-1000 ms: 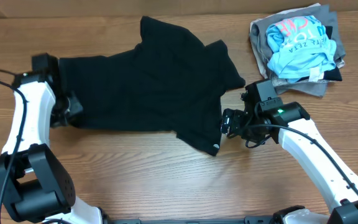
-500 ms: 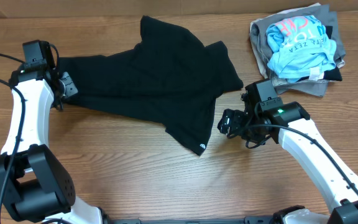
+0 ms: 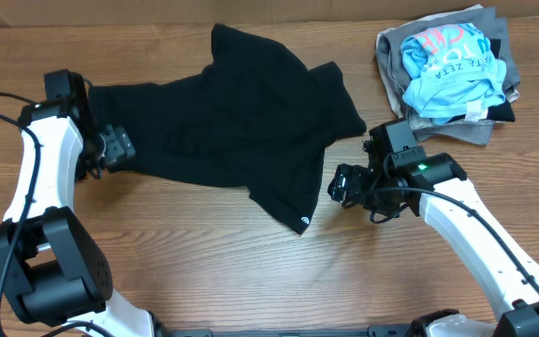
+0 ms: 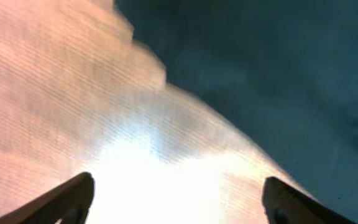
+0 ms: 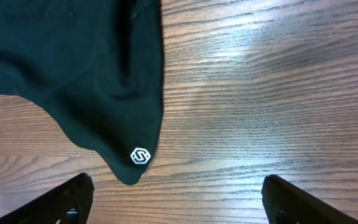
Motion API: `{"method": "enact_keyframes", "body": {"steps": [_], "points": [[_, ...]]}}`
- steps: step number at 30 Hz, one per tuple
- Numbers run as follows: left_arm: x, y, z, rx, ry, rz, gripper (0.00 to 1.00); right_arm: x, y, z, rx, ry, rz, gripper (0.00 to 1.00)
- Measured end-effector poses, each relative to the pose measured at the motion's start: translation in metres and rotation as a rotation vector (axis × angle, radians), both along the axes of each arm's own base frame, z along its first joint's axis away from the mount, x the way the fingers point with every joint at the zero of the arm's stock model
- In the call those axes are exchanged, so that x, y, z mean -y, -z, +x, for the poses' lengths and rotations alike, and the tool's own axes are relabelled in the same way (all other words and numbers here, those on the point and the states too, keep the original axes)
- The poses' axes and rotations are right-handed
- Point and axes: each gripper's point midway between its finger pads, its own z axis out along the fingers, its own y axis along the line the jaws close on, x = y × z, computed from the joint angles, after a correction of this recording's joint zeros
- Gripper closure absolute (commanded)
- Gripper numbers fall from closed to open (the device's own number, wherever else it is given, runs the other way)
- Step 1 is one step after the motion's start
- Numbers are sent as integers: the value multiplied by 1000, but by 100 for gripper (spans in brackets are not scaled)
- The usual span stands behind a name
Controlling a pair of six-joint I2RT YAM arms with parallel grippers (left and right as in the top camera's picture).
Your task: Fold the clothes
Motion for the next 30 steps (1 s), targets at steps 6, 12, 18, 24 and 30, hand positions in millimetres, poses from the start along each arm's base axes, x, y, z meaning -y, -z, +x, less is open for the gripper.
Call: {"method": "enact_keyframes", "body": {"steps": [6,12,18,24,30], "points": [[1,4,-9,-34,0,-4,38,-7,1,-7,-7,-33,-10,11],[-1,18,-1,11,-2,12,44,-27,13,-25,-41,-101,-26,14],[-3,19,7,43,-1,21,43,-46,40,-35,-63,-154,-35,14],[-4,19,7,44,-1,21,41,-74,56,-43,-25,-262,-73,20],[-4,19,8,46,-1,22,39,-85,80,-41,8,-336,-144,27]]}}
